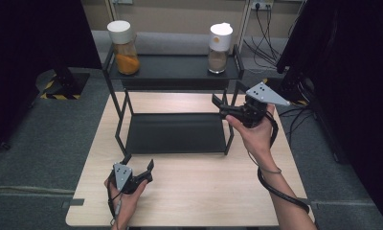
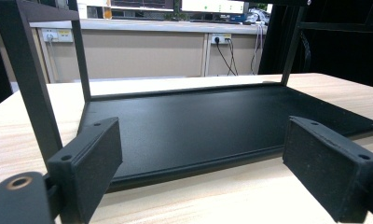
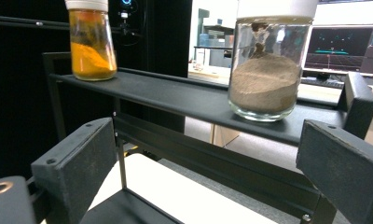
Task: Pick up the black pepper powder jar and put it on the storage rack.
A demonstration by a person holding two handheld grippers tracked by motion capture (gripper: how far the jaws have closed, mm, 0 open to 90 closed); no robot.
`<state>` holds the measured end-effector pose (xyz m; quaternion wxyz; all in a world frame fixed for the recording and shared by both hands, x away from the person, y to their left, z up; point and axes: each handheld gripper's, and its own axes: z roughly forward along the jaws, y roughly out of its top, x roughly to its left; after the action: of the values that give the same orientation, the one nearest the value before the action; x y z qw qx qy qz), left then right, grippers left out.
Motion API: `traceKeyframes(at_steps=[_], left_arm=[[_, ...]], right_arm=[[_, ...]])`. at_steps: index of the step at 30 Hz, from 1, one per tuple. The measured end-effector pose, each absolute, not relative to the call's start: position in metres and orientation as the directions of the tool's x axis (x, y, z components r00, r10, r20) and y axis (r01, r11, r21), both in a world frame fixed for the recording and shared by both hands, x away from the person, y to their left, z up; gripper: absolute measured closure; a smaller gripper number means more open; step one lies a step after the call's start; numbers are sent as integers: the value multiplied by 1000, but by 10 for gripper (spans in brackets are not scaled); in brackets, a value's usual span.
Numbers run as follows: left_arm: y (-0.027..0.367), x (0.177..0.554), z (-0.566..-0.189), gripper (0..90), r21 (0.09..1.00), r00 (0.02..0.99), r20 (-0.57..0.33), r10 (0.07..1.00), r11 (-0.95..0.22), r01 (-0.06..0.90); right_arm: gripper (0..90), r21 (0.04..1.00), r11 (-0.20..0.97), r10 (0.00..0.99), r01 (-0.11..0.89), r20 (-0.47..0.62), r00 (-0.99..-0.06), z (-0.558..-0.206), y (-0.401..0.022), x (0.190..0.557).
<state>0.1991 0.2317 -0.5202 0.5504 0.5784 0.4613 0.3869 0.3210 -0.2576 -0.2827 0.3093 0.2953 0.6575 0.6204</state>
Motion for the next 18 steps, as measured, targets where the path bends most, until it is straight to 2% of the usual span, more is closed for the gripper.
traceKeyframes(at_steps=[18], left_arm=[[231,199,-520,112,994,275,-58,960,30,108]], right_arm=[[53,998,55,765,32,-21,-644,-313,-271,303]])
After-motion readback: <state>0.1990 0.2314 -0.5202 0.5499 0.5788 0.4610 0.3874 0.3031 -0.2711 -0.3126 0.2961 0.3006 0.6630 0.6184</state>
